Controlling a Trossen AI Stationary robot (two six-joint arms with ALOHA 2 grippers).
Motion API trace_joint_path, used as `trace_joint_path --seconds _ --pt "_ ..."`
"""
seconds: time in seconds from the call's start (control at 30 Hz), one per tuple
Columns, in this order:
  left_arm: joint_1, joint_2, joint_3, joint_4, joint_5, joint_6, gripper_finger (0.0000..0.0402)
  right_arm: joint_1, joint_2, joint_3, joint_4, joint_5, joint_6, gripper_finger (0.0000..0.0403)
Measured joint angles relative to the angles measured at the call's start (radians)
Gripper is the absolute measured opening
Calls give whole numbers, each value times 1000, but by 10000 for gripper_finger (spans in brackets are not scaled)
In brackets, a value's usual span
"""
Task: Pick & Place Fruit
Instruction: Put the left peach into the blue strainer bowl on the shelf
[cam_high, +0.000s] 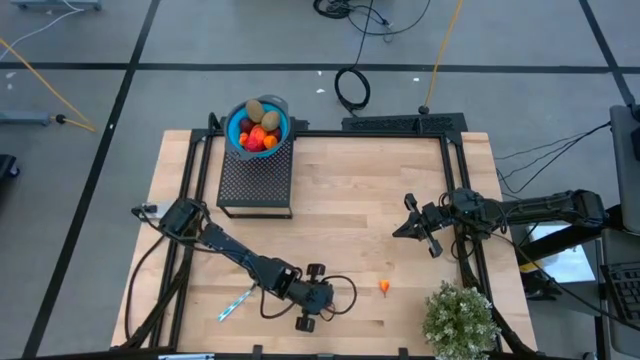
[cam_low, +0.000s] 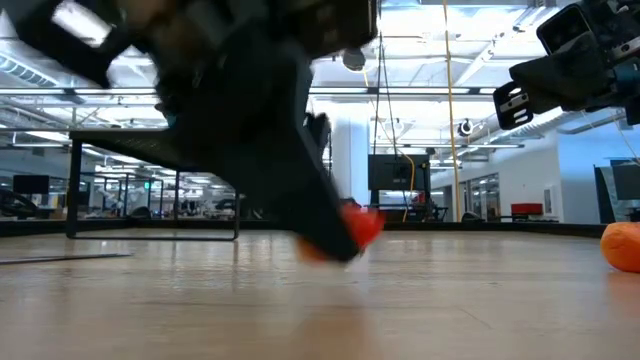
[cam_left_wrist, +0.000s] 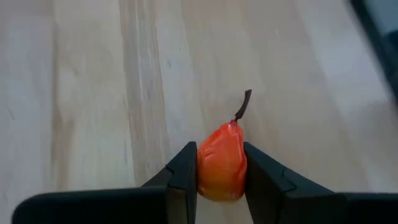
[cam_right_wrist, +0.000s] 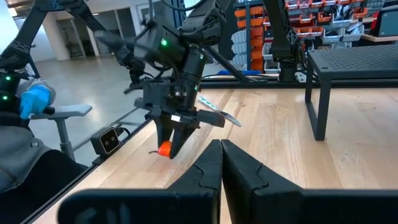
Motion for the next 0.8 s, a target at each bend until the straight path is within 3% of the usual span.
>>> trace_joint_path --seconds 0.8 --pt "13 -323 0 -116 -94 133 93 0 8 0 -29 -1 0 0"
